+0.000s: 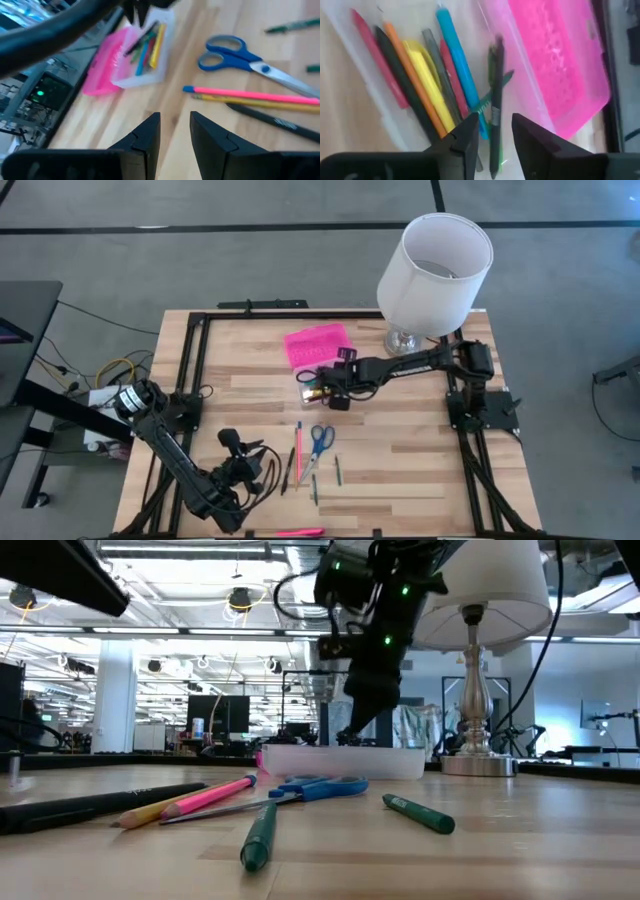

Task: Pick & place school supplies into a supply box
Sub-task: Put the green crayon into the pink supply box

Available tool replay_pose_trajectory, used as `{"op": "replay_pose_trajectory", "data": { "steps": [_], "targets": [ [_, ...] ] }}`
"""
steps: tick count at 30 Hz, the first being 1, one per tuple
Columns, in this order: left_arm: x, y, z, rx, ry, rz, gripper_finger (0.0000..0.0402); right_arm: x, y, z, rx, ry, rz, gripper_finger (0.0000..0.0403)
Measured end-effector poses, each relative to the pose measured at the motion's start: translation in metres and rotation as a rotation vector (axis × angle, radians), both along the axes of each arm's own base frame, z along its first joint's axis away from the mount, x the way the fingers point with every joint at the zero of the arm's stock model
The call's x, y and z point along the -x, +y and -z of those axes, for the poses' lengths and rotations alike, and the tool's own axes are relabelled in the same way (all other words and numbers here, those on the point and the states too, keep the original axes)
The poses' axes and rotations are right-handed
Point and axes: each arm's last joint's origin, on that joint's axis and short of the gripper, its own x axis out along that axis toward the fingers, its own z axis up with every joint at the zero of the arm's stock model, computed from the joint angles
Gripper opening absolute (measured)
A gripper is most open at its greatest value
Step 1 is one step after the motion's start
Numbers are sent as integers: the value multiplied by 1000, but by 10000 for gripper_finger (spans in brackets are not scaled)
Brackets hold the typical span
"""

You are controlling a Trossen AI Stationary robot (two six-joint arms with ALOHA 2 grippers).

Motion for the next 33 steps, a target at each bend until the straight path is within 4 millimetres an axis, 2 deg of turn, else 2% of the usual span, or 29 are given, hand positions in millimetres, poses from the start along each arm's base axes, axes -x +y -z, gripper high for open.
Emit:
{"op": "replay_pose_trajectory", "data": {
  "steps": [4, 8, 13, 17, 20, 25, 29, 33],
  "targets": [
    [-4, -6, 3, 45, 58, 44, 100, 9, 23, -19, -4, -16, -52, 108],
    [-6, -18, 6, 86, 88, 131, 100, 24, 55, -51, -15, -84, -126, 100],
    [-4, -37, 8, 185, 116, 247, 100, 53, 98, -90, -43, -182, -258, 95],
    [0, -57, 8, 300, 137, 362, 100, 75, 129, -113, -71, -258, -350, 95],
    [1, -70, 6, 385, 129, 453, 100, 88, 147, -121, -85, -287, -406, 95],
    [-3, -84, 1, 470, 105, 573, 100, 100, 170, -121, -23, -299, -453, 95],
    [-8, -89, 2, 522, 103, 616, 100, 105, 177, -120, -25, -296, -468, 95],
    [-19, -99, 20, 566, 142, 691, 100, 106, 177, -119, -34, -289, -443, 95]
  ]
}}
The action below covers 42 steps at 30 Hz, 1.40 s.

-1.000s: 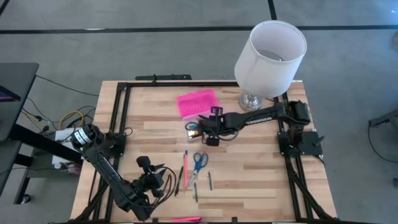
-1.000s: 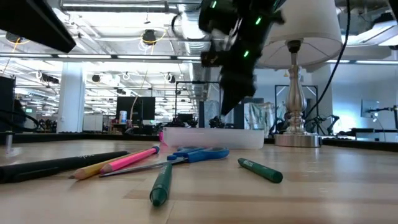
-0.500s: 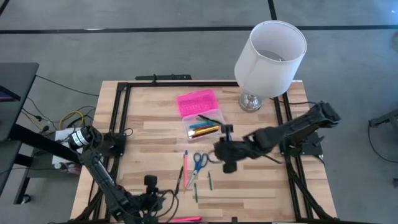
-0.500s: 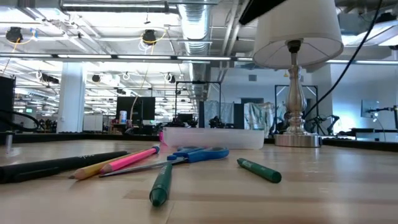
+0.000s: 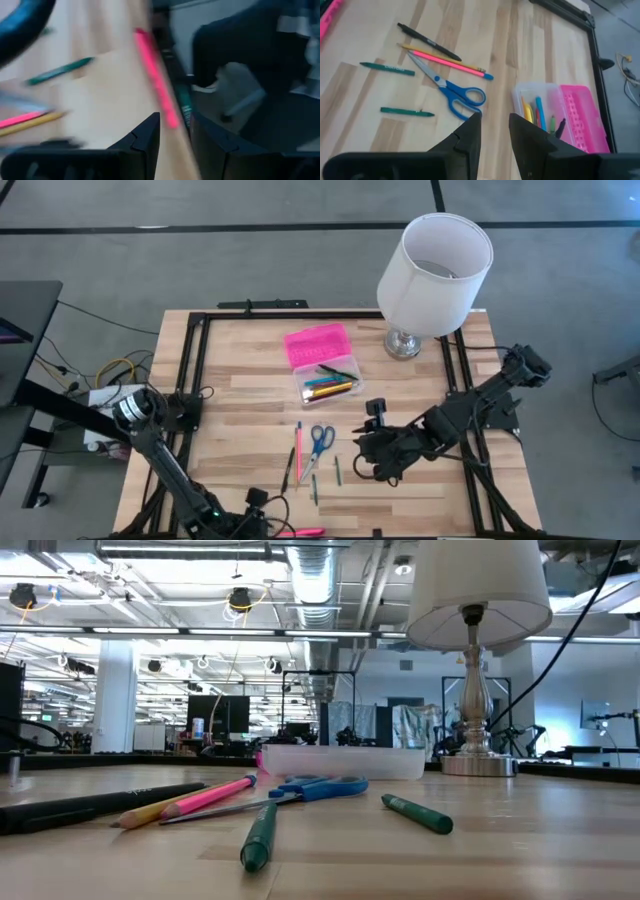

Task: Pick & place school supplies into a supply box
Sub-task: Put the green crayon into the pink supply box

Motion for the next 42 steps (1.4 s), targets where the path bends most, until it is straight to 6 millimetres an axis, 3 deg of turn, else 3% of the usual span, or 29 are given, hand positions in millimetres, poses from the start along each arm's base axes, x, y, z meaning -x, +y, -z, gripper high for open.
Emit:
{"op": "replay_pose_trajectory", "data": {
  "steps": [5, 13, 22, 35, 42],
  "targets": [
    [-10, -4, 21, 43, 73, 48, 100, 0, -1, 0, -3, 2, 7, 95],
    [-11, -6, 21, 75, 73, 60, 100, -1, -2, 0, -7, -4, 12, 95],
    [-16, -9, 45, 83, 149, 75, 100, -2, -2, 0, -9, -7, 12, 95],
    [-15, -9, 45, 107, 175, 58, 98, -2, -1, 0, -12, -10, 12, 95],
    [-15, -8, 46, 110, 190, 57, 74, -2, -1, 0, -14, -9, 10, 95]
  ]
}}
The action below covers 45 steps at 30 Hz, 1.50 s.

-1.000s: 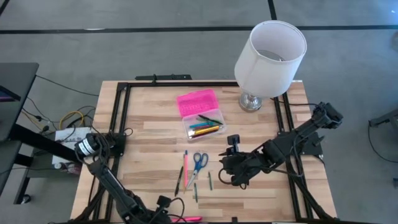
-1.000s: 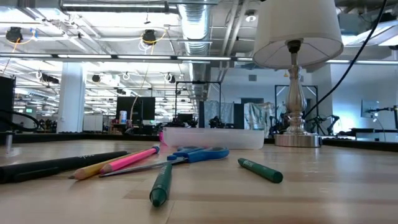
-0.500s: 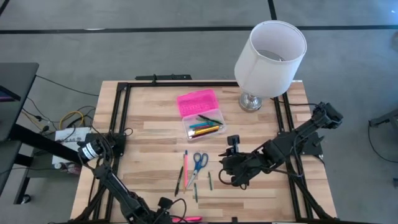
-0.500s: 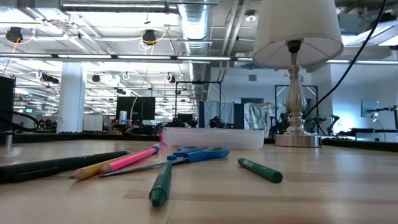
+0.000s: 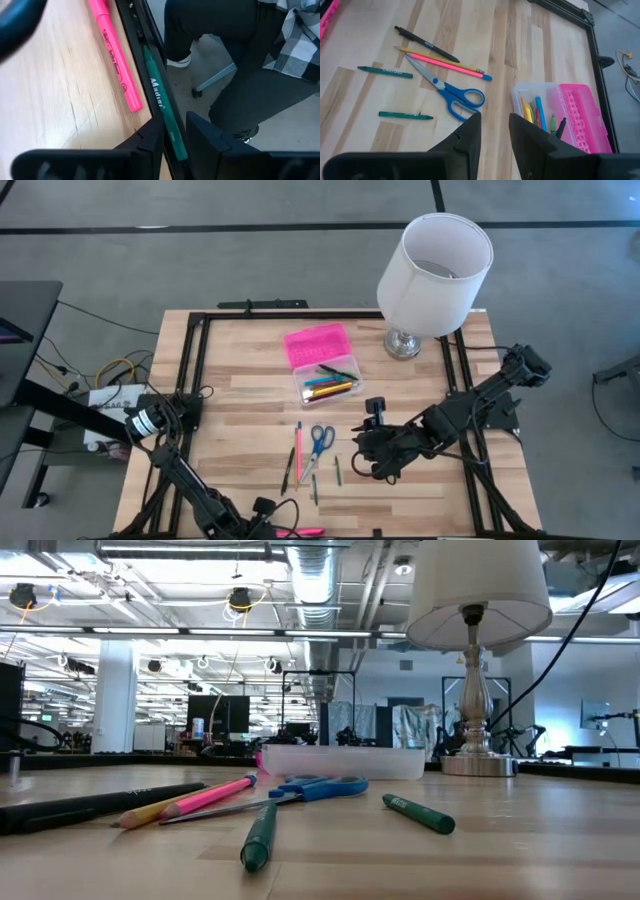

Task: Pick & place school supplies into a supply box
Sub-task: Put the green crayon into the pink supply box

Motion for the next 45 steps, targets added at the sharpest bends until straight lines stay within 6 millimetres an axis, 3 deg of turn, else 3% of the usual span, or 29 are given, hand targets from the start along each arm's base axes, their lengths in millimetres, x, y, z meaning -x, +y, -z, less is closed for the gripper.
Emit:
{"op": "replay_pose_trajectory", "data": {
  "steps": [37, 45],
  "targets": [
    [0, 1, 0, 23, 21, -43, 61, 0, 0, 0, -13, -5, 4, 95],
    [-1, 1, -1, 21, 3, -47, 98, 0, 0, 0, -13, -5, 4, 95]
  ]
}}
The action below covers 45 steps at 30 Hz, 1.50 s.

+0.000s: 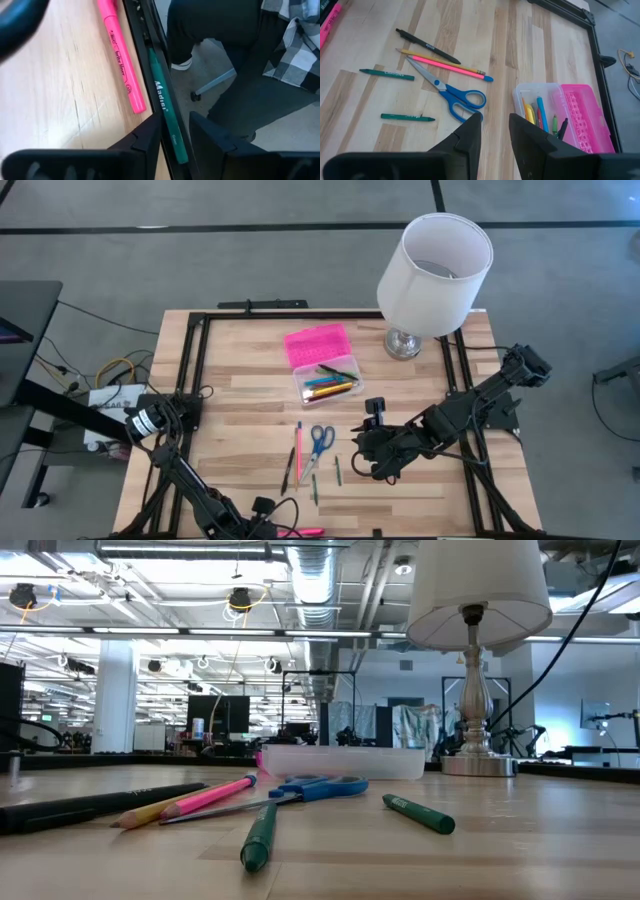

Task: Pick & place school supplies into a supply box
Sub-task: Put the green crayon into the pink supply box

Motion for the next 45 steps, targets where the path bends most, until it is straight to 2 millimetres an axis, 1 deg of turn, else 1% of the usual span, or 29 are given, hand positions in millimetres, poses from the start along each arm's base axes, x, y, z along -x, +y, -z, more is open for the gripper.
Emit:
{"op": "replay_pose_trajectory", "data": {
  "steps": [4, 10, 21, 26, 45],
  "targets": [
    [0, 0, 0, -1, 0, -1, 112, 0, 0, 0, 0, 0, 0, 95],
    [-6, 1, 13, 6, 36, -13, 113, 0, 0, 0, -1, 0, -1, 95],
    [-4, 3, 15, -3, 76, -31, 112, 0, 1, 0, -4, -6, -2, 95],
    [-4, 5, 16, 5, 103, -78, 112, 0, 1, 0, -4, -6, -2, 95],
    [-4, 6, 17, 0, 99, -102, 112, 0, 1, 0, -15, -9, 9, 95]
  ]
}}
